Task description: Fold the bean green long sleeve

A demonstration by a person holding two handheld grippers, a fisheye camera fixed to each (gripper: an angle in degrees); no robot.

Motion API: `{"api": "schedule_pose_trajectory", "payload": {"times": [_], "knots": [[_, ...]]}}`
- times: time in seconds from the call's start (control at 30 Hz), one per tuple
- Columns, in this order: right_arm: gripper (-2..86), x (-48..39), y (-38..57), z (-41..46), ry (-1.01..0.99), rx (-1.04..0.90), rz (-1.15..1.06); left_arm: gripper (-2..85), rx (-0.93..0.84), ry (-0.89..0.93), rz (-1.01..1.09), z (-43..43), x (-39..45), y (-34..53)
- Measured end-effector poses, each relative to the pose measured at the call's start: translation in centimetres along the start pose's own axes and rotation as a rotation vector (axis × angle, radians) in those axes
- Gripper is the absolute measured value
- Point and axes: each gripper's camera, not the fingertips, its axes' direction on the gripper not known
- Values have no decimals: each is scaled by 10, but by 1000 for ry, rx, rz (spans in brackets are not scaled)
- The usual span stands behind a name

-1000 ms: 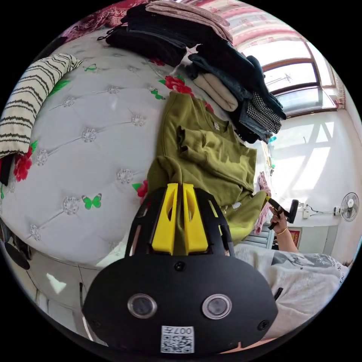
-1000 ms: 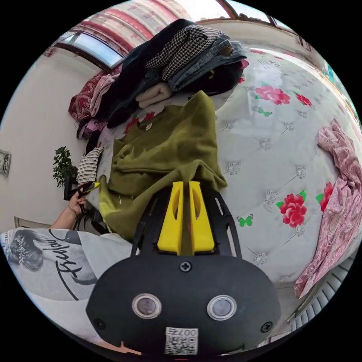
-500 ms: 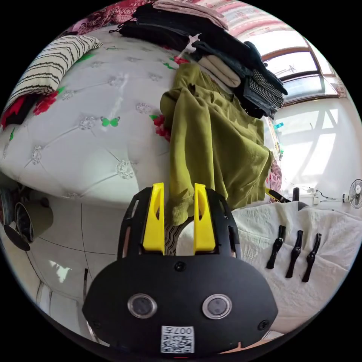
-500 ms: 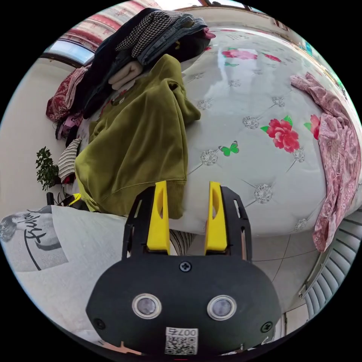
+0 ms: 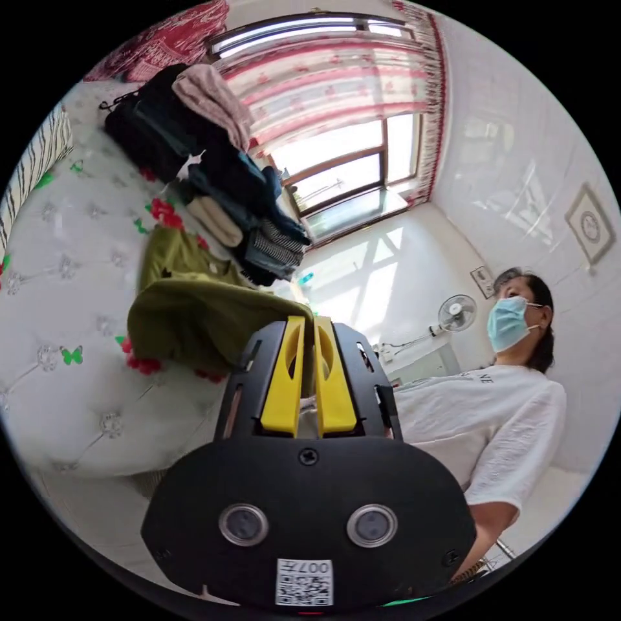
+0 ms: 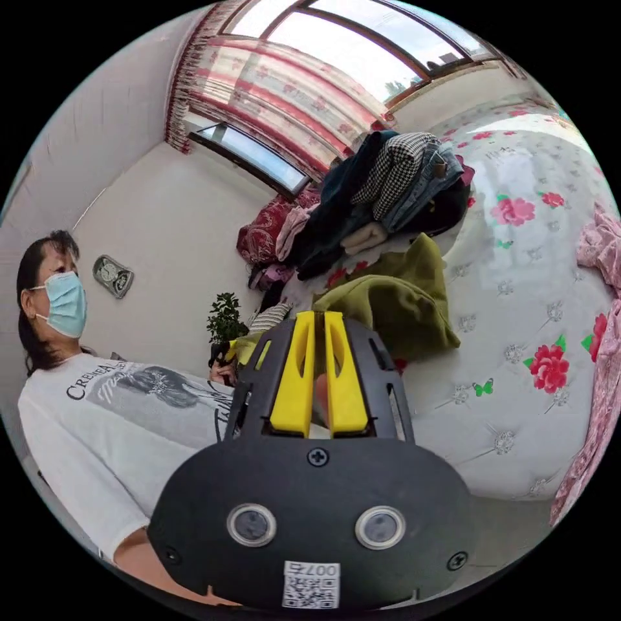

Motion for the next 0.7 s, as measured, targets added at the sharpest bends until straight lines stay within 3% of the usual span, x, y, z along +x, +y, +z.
{"api": "schedule_pose_trajectory", "payload": {"times": [0.1,0.3,0.5,0.6,0.7], "knots": [[2,-20,11,-35,-136,69,-51,-2,119,130,82,-34,26,5],[2,-5,61,-31,-192,41,119,-2,69,76,-34,-40,12,28],[9,25,-16,13,-251,88,184,8,154,82,-105,4,-42,-67],[22,35,-98,58,-191,143,186,40,242,-16,-178,46,-76,-147],[45,54,-155,112,92,161,250,95,262,-267,-282,88,-109,-196]]}}
